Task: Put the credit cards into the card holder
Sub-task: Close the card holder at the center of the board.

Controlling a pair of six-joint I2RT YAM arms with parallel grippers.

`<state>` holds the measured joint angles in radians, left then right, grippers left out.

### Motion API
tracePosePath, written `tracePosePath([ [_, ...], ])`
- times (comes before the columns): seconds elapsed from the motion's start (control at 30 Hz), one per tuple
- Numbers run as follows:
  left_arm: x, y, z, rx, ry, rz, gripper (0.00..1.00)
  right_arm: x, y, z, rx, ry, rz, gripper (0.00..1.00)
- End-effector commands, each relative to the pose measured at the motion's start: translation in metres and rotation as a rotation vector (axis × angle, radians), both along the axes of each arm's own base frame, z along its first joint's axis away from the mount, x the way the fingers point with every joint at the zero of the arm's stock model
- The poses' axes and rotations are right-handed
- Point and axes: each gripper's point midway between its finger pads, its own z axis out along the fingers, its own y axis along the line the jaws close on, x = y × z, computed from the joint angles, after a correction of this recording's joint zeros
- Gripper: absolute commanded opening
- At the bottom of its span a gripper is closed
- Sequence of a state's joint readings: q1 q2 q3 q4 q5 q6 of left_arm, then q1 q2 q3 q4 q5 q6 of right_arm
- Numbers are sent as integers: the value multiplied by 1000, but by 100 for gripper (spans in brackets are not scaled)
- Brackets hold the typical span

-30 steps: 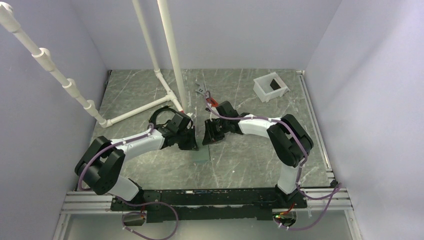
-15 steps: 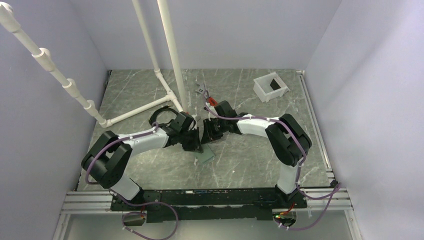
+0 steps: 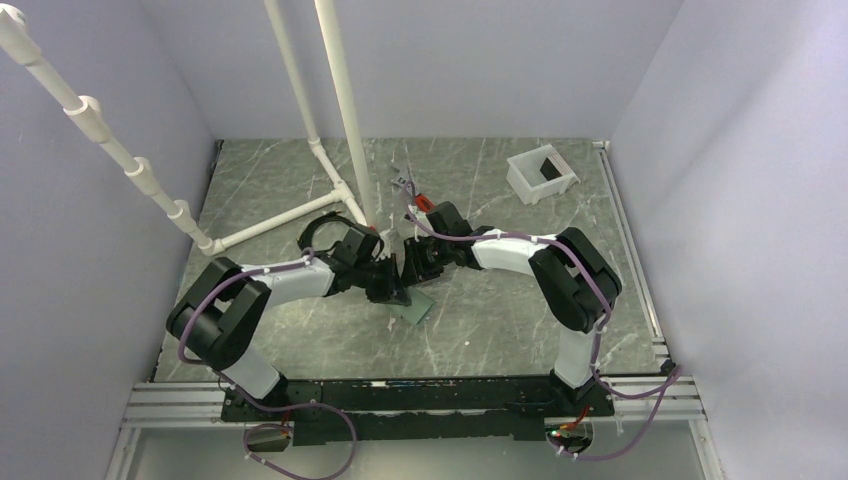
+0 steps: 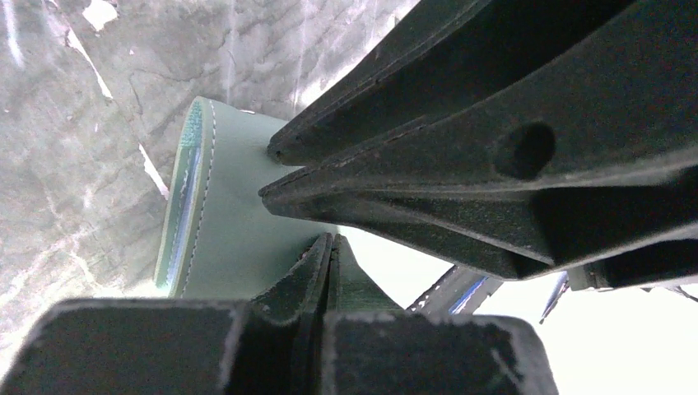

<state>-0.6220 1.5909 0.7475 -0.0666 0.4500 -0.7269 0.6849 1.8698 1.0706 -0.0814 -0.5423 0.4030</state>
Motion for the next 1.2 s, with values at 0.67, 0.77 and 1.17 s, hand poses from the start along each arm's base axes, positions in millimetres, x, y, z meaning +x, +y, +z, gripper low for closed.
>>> tracePosePath([
  [0.67, -9, 47, 58, 127, -110, 134, 71, -30, -42, 18, -64, -63, -36, 56],
  [0.77, -4, 46, 51, 131, -88, 163, 71, -42, -39, 15, -18, -14, -37, 55],
  [1.17, -28, 90, 38, 235, -34, 348, 84, -108, 32, 65, 368, 191, 7, 33],
])
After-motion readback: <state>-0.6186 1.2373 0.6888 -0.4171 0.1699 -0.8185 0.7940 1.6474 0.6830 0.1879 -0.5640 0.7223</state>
